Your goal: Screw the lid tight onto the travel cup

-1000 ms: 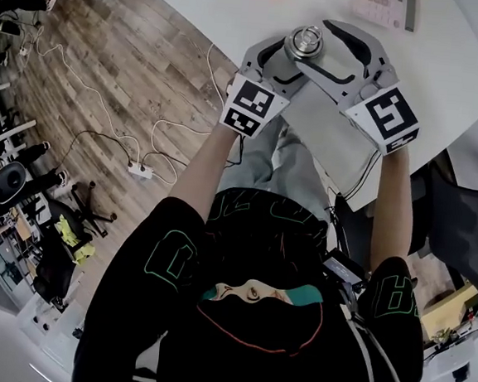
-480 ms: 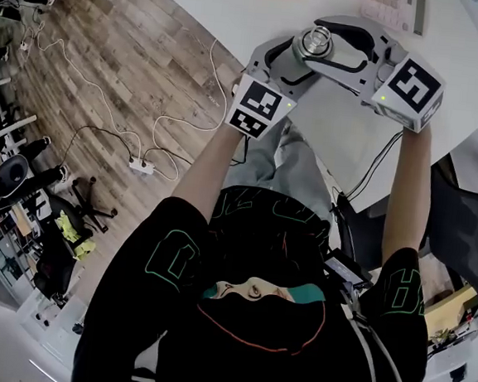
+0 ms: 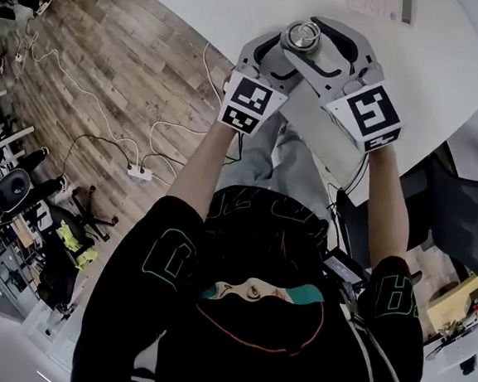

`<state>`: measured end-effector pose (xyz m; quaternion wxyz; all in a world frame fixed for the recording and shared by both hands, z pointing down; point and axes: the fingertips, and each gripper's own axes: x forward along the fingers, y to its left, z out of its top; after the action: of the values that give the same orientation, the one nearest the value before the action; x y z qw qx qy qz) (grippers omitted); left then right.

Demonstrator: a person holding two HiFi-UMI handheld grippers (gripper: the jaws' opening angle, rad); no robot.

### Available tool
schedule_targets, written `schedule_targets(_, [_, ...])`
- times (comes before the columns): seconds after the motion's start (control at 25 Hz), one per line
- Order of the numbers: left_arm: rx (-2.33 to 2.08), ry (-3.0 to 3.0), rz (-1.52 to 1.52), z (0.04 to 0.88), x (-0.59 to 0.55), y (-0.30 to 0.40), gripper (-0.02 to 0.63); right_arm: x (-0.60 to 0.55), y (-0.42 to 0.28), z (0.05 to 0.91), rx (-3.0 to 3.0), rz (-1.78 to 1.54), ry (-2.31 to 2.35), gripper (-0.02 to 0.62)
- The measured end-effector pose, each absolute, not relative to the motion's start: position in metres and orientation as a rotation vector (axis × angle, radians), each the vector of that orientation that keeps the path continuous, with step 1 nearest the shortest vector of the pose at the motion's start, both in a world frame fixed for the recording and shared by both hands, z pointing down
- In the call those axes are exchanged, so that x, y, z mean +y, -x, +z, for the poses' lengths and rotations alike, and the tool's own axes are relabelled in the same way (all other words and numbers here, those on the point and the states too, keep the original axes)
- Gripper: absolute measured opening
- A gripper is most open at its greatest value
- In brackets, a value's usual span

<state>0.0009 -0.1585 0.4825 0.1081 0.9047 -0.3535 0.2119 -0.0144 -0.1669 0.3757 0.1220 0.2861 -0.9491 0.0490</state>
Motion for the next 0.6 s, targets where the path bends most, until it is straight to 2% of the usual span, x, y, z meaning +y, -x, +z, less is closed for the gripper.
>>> schedule_targets(0.28, [-1.043, -2.653, 0.628, 0.483, -0.1603, 0.0018, 0.327, -0.1705, 0.0137, 0.3778, -2.647, 0.186, -1.191, 0.267])
schedule_targets(0.6, [-1.035, -2.654, 0.625, 0.484, -0.1593, -0.0007, 0.327, -0.1678, 0.0092, 0.3768, -2.703, 0.165, -1.06, 0.289])
